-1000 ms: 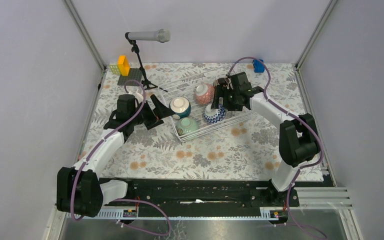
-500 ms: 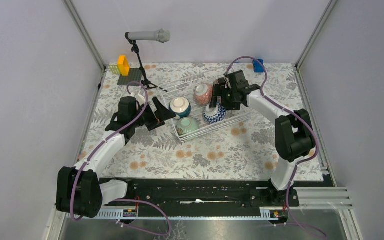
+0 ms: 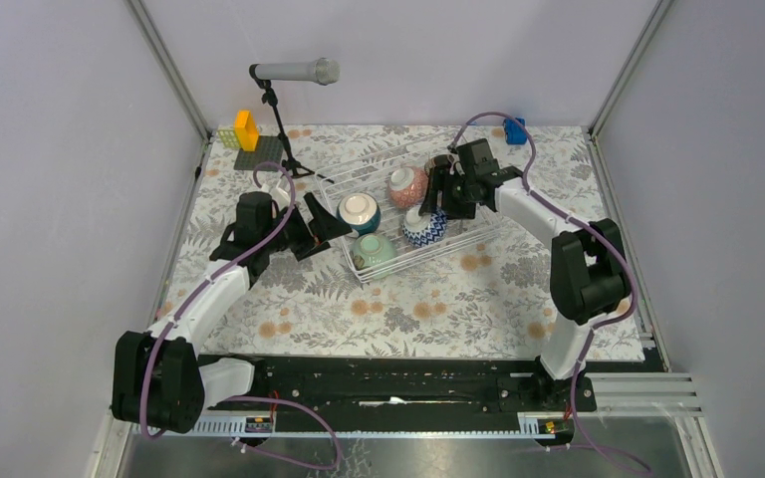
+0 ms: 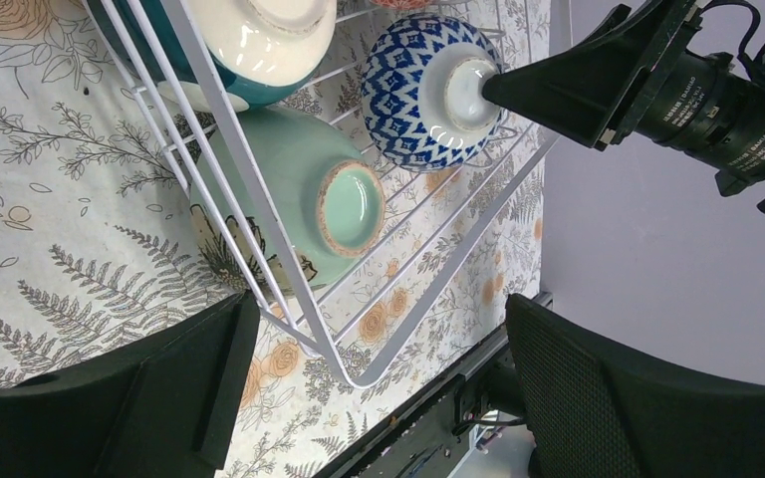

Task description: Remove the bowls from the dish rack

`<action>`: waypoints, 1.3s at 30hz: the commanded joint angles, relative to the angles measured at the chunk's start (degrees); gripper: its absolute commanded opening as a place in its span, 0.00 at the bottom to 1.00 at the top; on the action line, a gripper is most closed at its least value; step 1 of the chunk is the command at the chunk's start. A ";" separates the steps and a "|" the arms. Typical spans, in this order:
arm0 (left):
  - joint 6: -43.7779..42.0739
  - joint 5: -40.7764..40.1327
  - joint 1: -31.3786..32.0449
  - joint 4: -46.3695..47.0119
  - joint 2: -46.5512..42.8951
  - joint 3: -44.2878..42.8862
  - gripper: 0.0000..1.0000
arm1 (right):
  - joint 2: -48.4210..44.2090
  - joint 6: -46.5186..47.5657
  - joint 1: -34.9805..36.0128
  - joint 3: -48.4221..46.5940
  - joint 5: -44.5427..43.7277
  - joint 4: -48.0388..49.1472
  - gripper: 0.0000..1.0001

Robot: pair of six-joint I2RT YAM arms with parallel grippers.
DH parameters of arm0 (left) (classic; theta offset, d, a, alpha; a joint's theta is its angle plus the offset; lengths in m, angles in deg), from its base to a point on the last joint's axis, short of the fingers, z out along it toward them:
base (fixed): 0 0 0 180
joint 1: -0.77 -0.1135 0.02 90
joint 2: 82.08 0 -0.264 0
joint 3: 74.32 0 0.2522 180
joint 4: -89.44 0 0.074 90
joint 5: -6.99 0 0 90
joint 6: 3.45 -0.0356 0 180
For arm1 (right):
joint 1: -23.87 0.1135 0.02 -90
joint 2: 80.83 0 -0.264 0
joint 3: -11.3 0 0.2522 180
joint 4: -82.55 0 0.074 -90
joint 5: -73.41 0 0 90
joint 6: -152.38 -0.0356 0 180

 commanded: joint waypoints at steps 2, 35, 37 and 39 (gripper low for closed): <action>0.16 1.87 0.21 2.72 -0.18 -3.11 0.99 | -4.66 -1.43 0.19 -2.10 4.69 1.54 0.66; 23.00 11.55 4.76 42.77 0.34 -2.11 0.96 | -22.09 -18.91 0.01 4.00 30.71 26.48 0.60; 22.82 11.10 5.10 42.19 0.24 -2.29 0.95 | -22.84 -18.94 -0.01 4.34 30.66 26.75 0.60; 22.73 10.45 5.41 42.00 0.02 -2.17 0.94 | -23.54 -19.03 0.04 5.15 31.32 27.86 0.60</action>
